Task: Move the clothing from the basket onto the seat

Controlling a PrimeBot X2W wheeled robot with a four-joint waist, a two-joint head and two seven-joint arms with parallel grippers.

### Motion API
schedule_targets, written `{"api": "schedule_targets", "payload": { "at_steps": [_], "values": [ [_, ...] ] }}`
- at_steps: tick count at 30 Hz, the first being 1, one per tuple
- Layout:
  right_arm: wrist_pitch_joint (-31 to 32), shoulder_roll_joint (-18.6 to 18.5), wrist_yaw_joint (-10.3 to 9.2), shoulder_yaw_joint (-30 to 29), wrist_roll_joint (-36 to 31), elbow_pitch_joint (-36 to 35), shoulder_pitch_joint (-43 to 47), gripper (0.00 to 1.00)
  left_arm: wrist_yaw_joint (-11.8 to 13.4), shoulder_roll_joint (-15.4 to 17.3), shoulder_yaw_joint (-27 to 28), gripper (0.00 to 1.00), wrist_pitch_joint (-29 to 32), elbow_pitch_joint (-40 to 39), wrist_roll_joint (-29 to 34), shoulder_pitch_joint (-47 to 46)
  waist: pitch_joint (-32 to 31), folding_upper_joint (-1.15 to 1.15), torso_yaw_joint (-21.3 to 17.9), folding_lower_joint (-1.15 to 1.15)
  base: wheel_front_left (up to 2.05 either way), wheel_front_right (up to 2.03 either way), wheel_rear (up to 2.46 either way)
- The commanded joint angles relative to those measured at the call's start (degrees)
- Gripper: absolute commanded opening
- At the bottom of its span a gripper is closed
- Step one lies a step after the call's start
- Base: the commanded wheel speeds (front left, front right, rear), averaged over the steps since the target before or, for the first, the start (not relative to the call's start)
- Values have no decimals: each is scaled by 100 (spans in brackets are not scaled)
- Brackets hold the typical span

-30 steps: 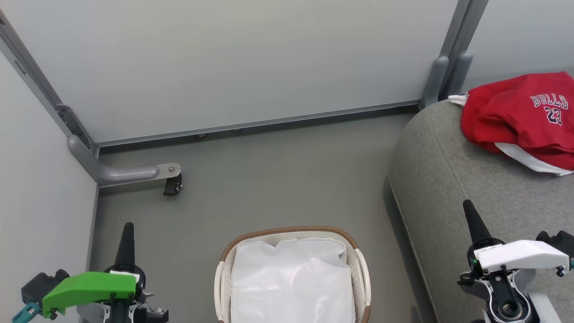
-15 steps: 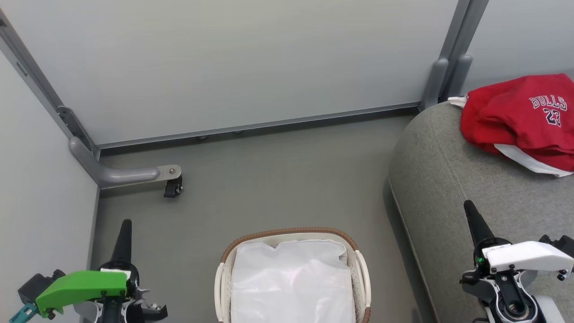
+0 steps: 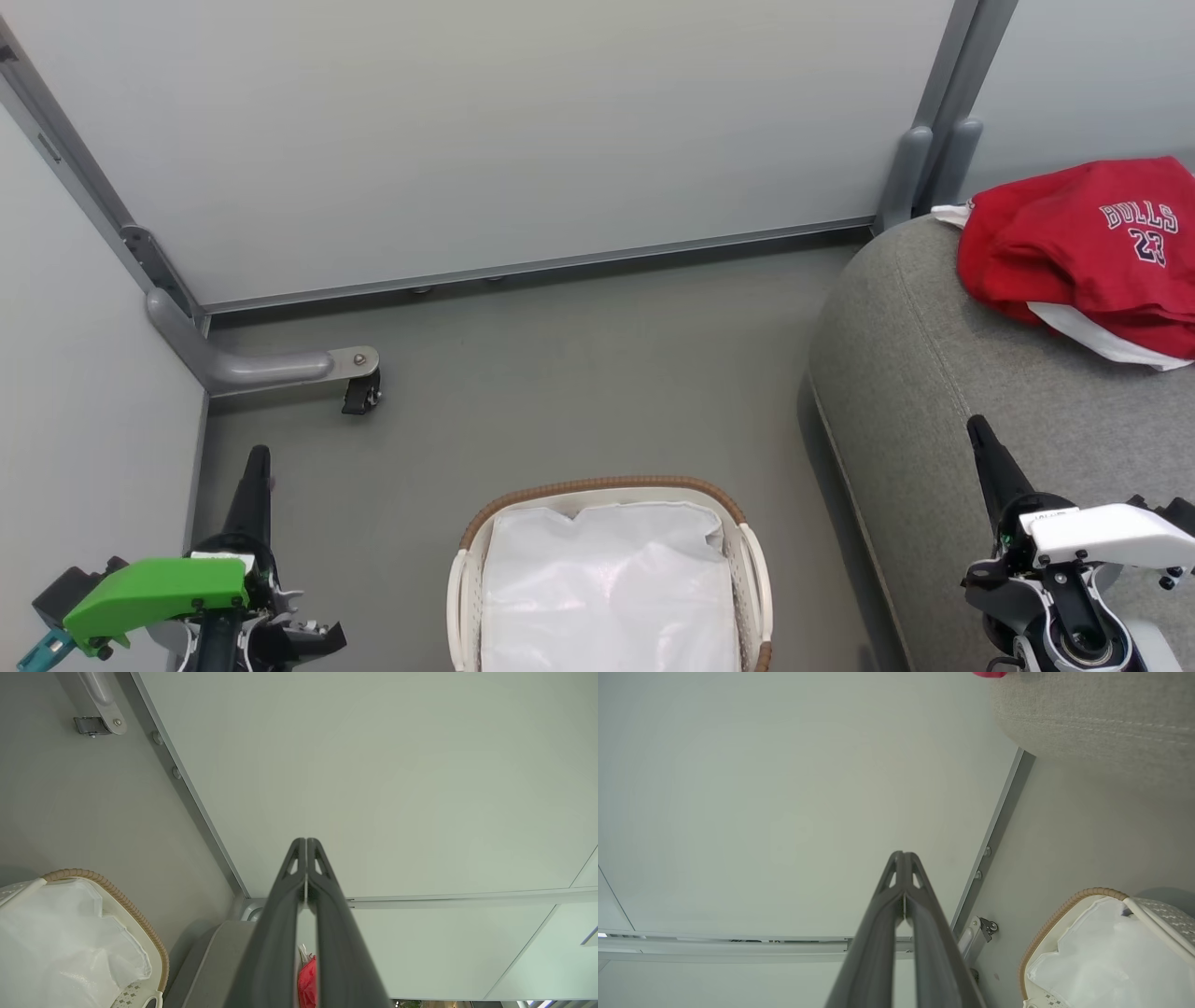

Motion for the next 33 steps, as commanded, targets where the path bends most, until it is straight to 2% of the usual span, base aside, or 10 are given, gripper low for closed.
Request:
{"api": "schedule_targets", "payload": {
  "at_steps": [1,19,33],
  "values": [
    [44,-35,1,-26,133,-49,50,0,-34,31,35,0,32,-38,-108,-78,-4,0,0,0,0,0,0],
    [224,-39,1,-78,866,-91,87,0,-58,34,126,0,221,-62,-723,-127,-53,0,3,0,0,0,0],
    [221,-39,1,-75,845,-88,87,0,-58,33,122,0,221,-58,-706,-116,-53,0,3,0,0,0,0]
  ]
}}
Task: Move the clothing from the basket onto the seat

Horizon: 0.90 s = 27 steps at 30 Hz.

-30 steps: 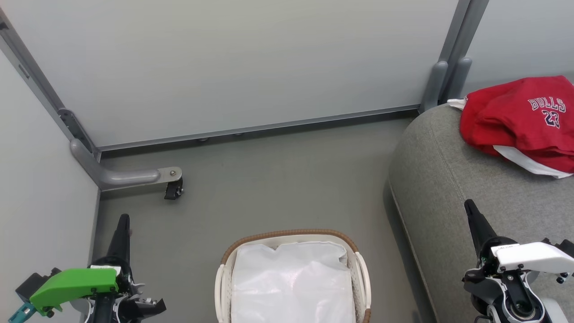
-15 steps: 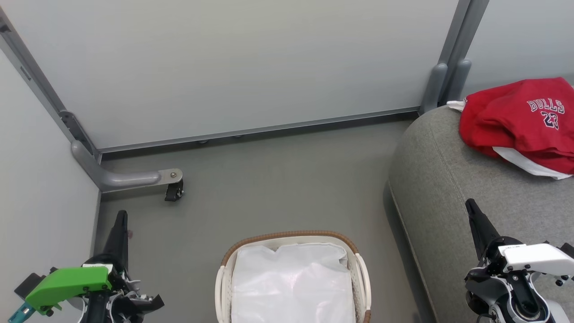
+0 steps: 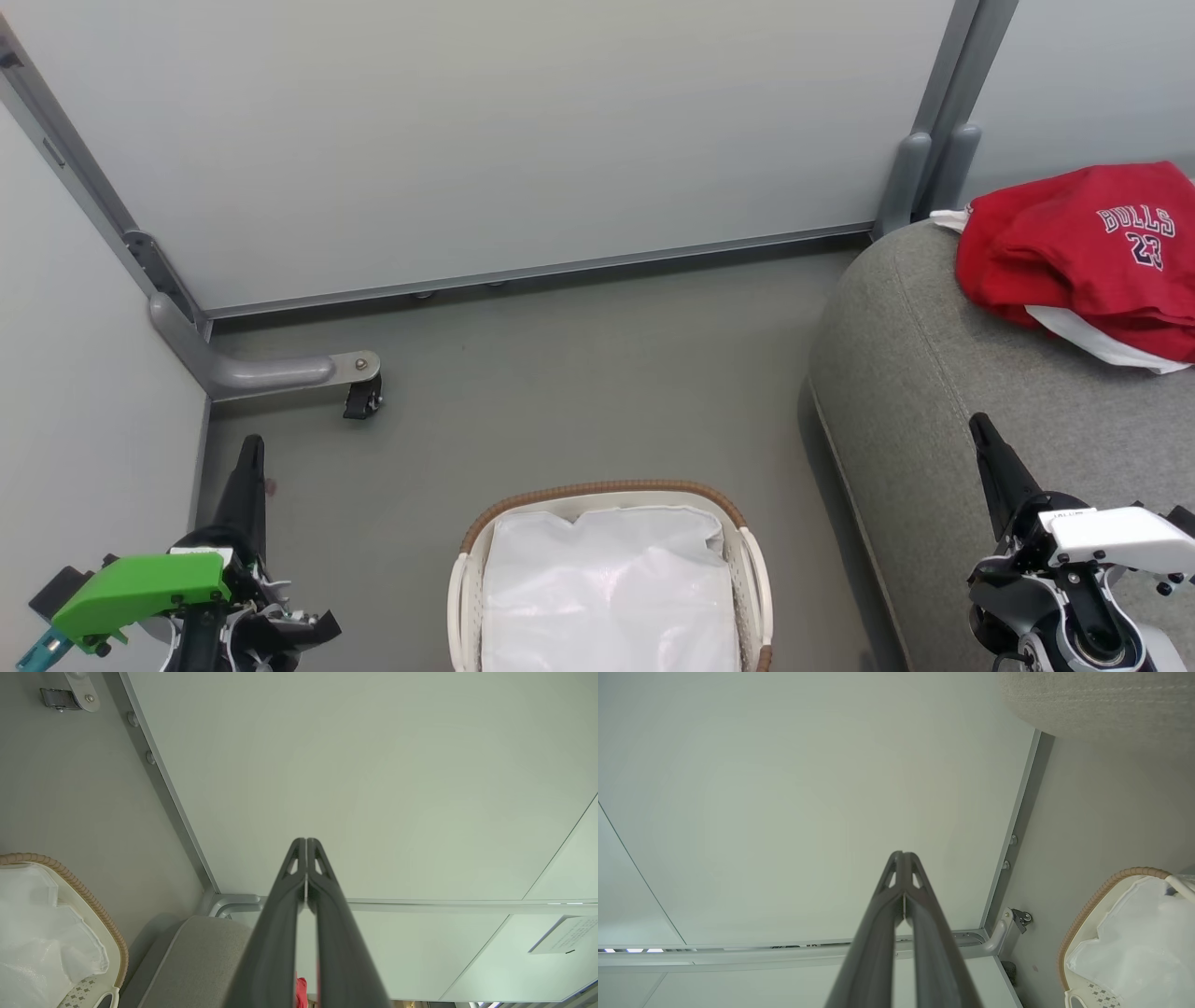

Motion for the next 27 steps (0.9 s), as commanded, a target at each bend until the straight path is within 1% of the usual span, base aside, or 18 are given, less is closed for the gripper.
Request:
{"api": "schedule_targets", "payload": {
  "at_steps": [1,27],
  "values": [
    [17,-34,2,-13,19,-23,59,0,-34,31,13,0,25,-14,-19,-58,0,0,0,0,0,0,0],
    [16,-34,2,-13,20,-24,59,0,-29,31,12,0,24,-15,-20,-57,0,0,0,0,0,0,0]
  ]
}}
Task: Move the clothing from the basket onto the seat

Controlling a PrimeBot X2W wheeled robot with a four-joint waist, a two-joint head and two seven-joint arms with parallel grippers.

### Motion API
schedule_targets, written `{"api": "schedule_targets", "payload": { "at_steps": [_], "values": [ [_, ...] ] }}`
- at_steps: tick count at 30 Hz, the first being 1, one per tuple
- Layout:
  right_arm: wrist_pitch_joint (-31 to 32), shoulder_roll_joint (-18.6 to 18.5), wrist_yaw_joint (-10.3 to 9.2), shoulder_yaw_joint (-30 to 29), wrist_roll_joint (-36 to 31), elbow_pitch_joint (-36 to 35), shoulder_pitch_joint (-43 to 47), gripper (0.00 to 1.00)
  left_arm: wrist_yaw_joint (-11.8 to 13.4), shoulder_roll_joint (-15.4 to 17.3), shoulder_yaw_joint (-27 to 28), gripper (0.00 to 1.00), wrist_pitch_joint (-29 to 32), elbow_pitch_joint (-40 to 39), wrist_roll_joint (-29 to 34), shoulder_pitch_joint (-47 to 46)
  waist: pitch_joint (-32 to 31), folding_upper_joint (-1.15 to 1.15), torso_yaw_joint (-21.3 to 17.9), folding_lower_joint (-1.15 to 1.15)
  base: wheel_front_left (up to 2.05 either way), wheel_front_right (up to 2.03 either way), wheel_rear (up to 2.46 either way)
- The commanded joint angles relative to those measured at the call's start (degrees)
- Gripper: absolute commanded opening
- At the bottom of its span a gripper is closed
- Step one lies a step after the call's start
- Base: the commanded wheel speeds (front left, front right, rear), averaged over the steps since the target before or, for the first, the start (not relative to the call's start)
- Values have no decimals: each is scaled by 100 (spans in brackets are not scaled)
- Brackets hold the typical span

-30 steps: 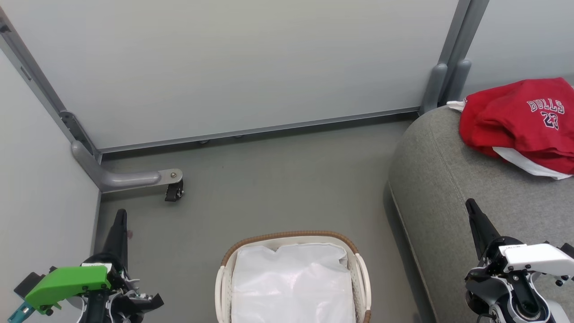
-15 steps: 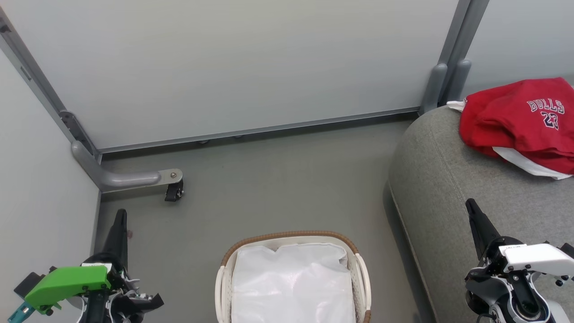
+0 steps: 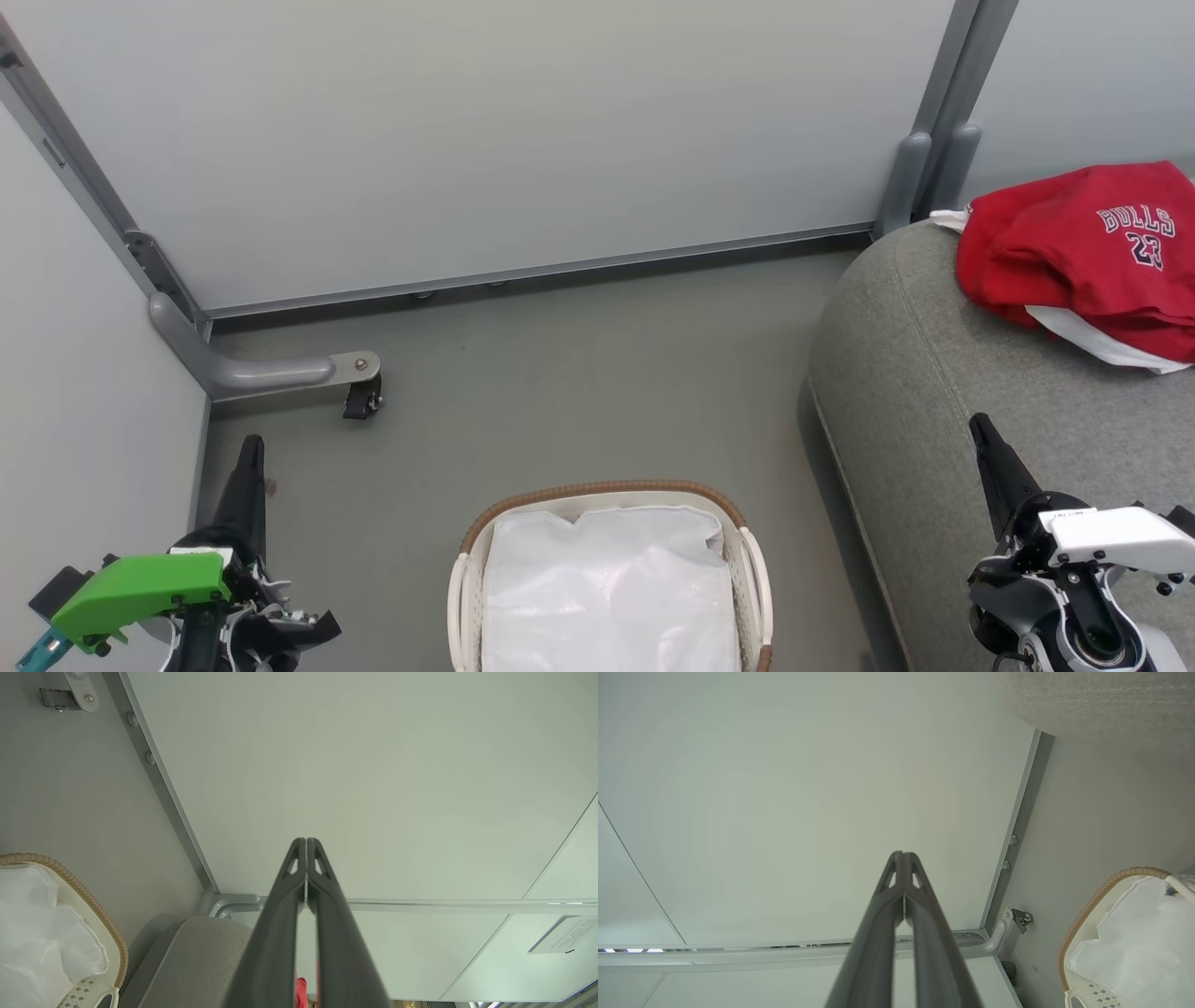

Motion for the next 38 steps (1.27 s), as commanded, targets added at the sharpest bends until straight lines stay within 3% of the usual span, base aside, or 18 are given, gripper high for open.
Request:
{"api": "schedule_targets", "payload": {
  "at_steps": [1,38],
  "values": [
    [16,-34,2,-13,20,-24,59,0,-24,31,12,0,24,-15,-20,-57,0,0,0,0,0,0,0],
    [15,-34,2,-12,20,-24,59,0,-24,31,12,0,23,-15,-20,-56,0,0,0,0,0,0,0]
  ]
}}
